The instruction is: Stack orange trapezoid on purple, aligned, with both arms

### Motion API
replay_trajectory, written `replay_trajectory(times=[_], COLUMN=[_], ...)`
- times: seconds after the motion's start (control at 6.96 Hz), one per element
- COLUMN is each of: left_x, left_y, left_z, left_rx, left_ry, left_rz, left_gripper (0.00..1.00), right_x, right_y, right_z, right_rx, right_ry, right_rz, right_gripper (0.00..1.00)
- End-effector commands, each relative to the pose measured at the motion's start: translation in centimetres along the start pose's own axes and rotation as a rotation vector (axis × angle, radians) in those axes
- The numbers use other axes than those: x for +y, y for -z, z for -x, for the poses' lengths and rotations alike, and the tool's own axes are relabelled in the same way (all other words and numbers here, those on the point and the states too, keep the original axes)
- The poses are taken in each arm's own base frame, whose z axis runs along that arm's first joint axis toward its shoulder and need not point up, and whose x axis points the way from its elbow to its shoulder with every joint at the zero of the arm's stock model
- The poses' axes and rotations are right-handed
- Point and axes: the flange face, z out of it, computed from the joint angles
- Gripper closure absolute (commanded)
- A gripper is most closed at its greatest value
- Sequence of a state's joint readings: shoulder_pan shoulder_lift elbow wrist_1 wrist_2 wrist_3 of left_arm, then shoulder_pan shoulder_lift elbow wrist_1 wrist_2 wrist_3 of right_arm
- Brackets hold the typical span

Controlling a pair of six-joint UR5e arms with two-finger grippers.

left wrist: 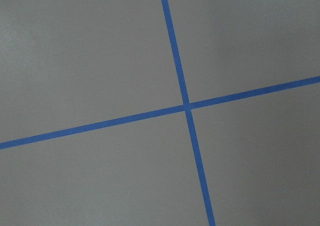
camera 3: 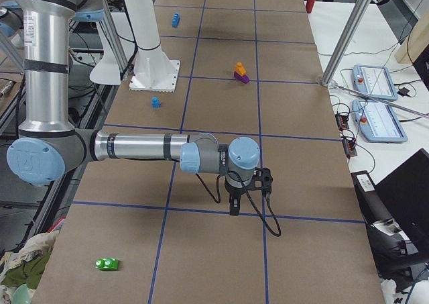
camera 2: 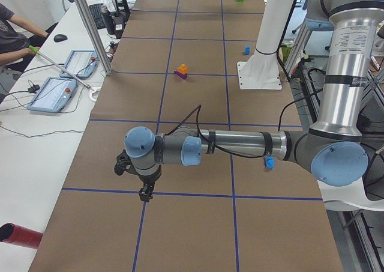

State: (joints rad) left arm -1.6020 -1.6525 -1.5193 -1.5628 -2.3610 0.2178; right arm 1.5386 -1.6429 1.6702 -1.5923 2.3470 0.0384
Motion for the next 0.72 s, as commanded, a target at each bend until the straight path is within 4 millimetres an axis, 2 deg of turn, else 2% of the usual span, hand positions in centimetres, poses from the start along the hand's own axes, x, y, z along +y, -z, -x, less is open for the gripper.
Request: replay_trajectory(times=[0.0, 0.57], left_x=[-0.16, -0.54], left_y=[-0.01, 0.28], left_z=[-0.11, -0.2], left_rx=[0.0, -0.001], left_ry=[-0.002, -0.002], left_rz=[0.001, -0.004], left_gripper=[0.0, 0.0], right_x=[-0.08, -0.08], right_y=[0.07, 0.07], right_z=[0.06, 0.06], right_rx=[0.001, 0.001], right_ry=[-0.001, 0.001], right_rz=[-0.002, -0.002], right_gripper=[0.0, 0.0])
